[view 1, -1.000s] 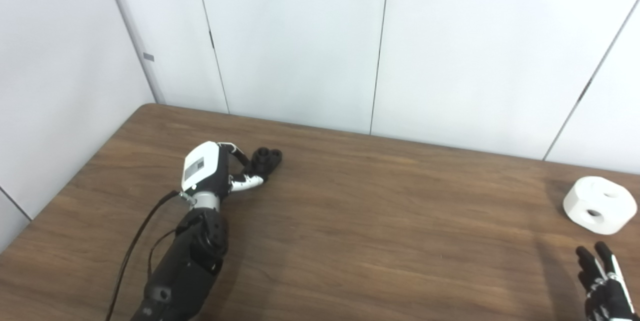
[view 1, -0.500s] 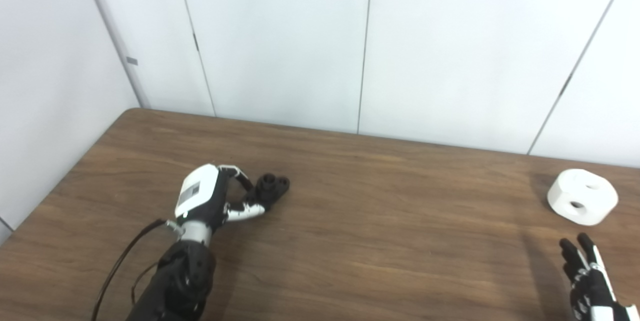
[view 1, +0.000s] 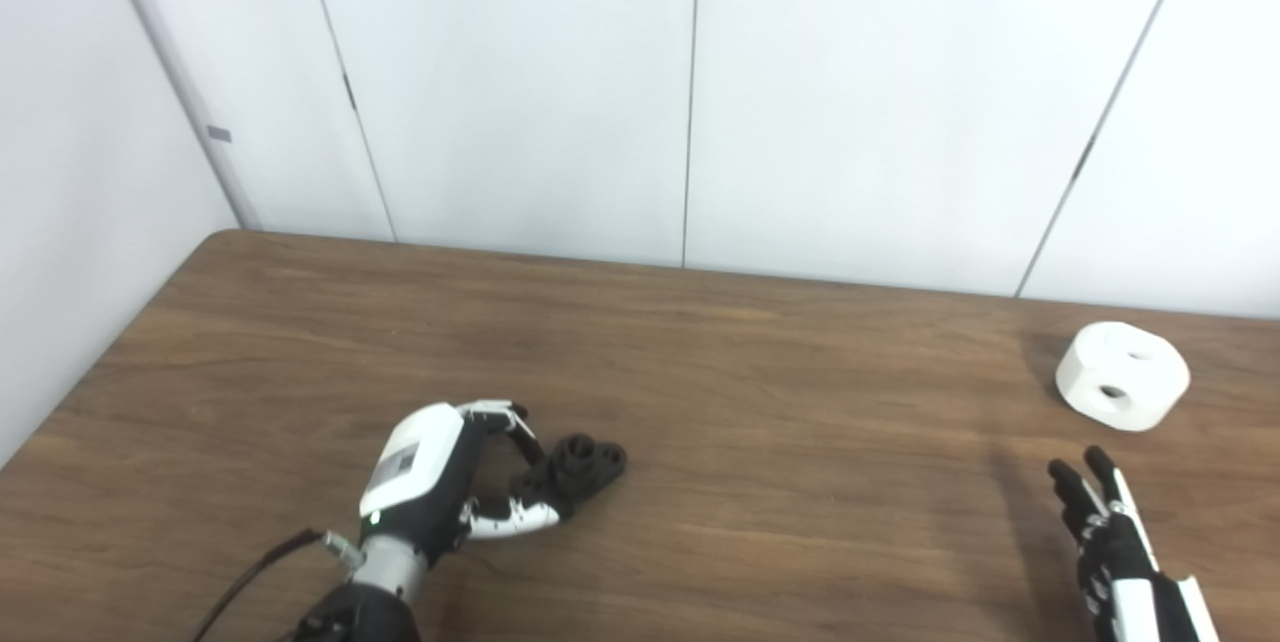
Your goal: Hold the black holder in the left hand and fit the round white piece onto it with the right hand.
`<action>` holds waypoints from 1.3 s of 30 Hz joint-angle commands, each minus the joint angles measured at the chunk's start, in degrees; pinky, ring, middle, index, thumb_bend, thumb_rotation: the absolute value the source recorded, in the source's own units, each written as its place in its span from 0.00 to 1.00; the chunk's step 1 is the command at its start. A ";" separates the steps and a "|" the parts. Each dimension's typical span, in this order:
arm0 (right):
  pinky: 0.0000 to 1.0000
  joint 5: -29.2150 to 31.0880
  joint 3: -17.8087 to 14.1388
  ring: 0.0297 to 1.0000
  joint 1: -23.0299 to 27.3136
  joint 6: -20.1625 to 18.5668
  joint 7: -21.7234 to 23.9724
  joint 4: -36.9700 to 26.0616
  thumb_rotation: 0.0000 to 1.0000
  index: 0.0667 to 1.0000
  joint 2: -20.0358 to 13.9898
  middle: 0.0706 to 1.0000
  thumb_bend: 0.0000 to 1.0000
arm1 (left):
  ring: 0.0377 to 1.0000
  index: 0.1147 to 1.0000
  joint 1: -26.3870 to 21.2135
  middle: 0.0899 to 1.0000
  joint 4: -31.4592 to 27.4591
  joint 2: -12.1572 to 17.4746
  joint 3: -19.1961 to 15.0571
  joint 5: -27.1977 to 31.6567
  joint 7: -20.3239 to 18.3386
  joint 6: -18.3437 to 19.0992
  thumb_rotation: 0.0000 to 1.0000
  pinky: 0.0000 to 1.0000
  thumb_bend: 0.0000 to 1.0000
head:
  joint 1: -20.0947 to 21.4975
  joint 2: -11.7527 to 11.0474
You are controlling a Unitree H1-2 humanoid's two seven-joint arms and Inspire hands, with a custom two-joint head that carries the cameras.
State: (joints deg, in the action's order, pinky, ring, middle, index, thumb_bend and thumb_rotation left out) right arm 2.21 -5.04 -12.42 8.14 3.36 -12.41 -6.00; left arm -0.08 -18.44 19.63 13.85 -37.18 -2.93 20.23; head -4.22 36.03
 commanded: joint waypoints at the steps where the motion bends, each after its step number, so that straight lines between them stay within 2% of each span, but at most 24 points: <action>1: 1.00 0.14 1.34 0.97 -6.98 -0.11 -0.61 -0.97 1.00 0.99 2.89 0.93 0.57 | 0.86 0.42 1.82 0.78 -1.05 -0.40 1.41 1.84 -3.35 -1.14 0.04 0.76 0.51 | 0.09 0.27; 5: 1.00 -0.39 1.86 0.95 -7.55 -0.40 -1.26 -2.27 1.00 0.99 3.09 0.92 0.55 | 0.87 0.42 2.92 0.79 -2.28 -0.15 2.53 1.81 -4.50 -3.20 0.04 0.76 0.51 | 1.08 1.48; 11: 1.00 -0.72 2.51 0.95 -8.19 -1.83 -1.85 -4.36 0.99 0.98 2.85 0.92 0.56 | 0.87 0.42 3.50 0.81 -2.47 0.84 2.46 6.35 -7.18 -7.08 0.04 0.76 0.51 | 2.49 3.70; 14: 1.00 -0.60 2.67 0.94 -8.28 -1.72 -2.01 -4.69 0.99 0.97 2.81 0.91 0.56 | 0.86 0.42 4.07 0.80 -1.87 1.21 2.46 7.55 -7.34 -9.62 0.04 0.74 0.51 | 3.11 3.95; 20: 0.99 -1.11 3.09 0.93 -8.41 -2.68 -2.17 -5.51 0.97 0.98 2.74 0.91 0.58 | 0.87 0.42 5.03 0.79 -0.75 1.26 3.66 6.90 -7.97 -11.86 0.04 0.76 0.51 | 4.22 4.73; 27: 1.00 -1.16 3.33 0.94 -8.66 -4.48 -2.24 -7.07 0.97 0.98 2.70 0.91 0.58 | 0.88 0.42 5.62 0.79 -0.16 0.82 6.84 6.01 -8.95 -13.83 0.04 0.78 0.51 | 5.11 6.01; 30: 1.00 -1.15 3.34 0.93 -8.76 -5.05 -2.26 -7.72 0.97 0.98 2.66 0.91 0.59 | 0.89 0.42 5.96 0.80 0.16 0.52 8.10 6.05 -9.04 -14.55 0.04 0.84 0.51 | 5.54 6.76; 33: 1.00 -0.77 3.34 0.92 -8.79 -5.24 -2.11 -8.24 0.97 0.98 2.63 0.90 0.59 | 0.89 0.42 6.28 0.79 1.19 0.25 9.62 5.45 -8.58 -16.82 0.04 0.90 0.51 | 6.08 7.81; 39: 1.00 -1.25 3.49 0.93 -8.88 -6.61 -2.33 -9.50 0.96 0.98 2.76 0.90 0.59 | 0.88 0.42 6.85 0.79 2.55 -0.18 11.30 3.38 -8.61 -19.49 0.04 0.95 0.52 | 6.72 8.92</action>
State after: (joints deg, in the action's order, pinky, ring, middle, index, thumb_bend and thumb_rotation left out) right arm 0.96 -2.40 -13.02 0.62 1.67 -18.57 -5.60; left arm 4.99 -18.19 18.91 23.46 -32.32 -8.70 0.18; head 2.46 44.91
